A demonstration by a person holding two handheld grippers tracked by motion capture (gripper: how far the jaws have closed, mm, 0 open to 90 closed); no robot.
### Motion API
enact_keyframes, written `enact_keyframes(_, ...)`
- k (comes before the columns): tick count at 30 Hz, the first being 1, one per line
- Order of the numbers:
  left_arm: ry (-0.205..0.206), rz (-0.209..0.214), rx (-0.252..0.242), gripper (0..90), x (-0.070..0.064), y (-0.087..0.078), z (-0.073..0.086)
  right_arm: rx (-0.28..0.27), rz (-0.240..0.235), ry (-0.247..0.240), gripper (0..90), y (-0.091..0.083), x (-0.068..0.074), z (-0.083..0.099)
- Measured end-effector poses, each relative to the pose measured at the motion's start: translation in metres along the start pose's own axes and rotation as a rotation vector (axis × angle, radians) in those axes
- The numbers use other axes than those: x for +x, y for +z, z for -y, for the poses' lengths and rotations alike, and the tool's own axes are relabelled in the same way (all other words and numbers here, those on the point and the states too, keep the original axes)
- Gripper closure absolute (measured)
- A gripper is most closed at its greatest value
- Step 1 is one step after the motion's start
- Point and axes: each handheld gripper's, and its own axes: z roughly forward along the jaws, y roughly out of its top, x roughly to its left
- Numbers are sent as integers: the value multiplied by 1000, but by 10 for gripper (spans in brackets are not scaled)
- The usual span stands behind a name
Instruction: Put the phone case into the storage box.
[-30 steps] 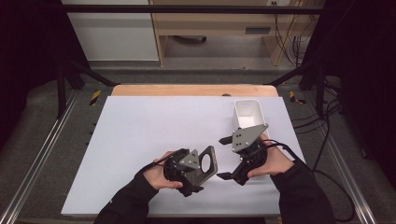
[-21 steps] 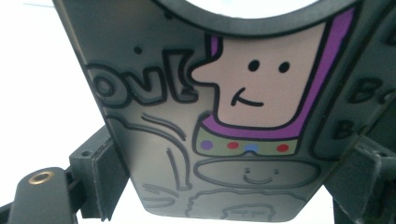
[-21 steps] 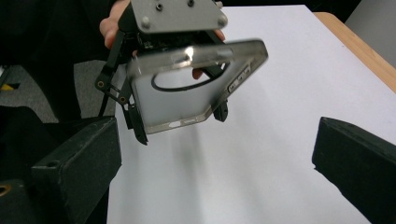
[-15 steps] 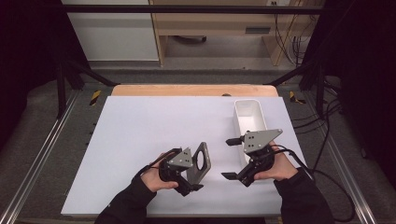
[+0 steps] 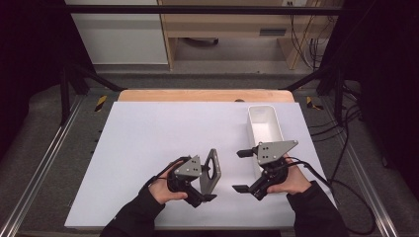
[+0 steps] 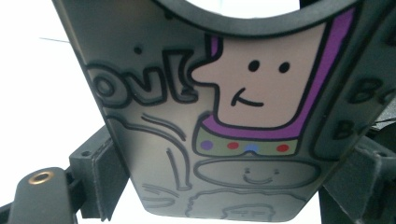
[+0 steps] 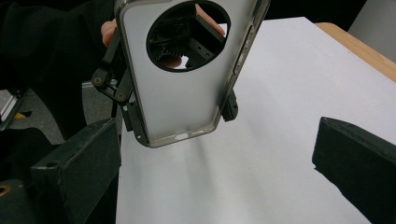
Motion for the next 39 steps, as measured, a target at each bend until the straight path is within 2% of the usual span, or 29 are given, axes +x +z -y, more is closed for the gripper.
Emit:
enact_keyframes(5, -2, 1, -22, 115, 1, -1, -3, -9, -10, -6, 19, 1, 1, -1)
enact_keyframes(11, -2, 22, -43, 115, 2, 1, -7, -22, -20, -5, 20, 2, 2, -6)
enact_keyframes(27, 14, 58, -23, 115, 3, 9, -10, -11, -51, -26, 25, 12, 2, -15)
enact_keyframes(39, 43, 86, -15, 115, 0, 15, -18, -7, -73, -37, 28, 19, 2, -18)
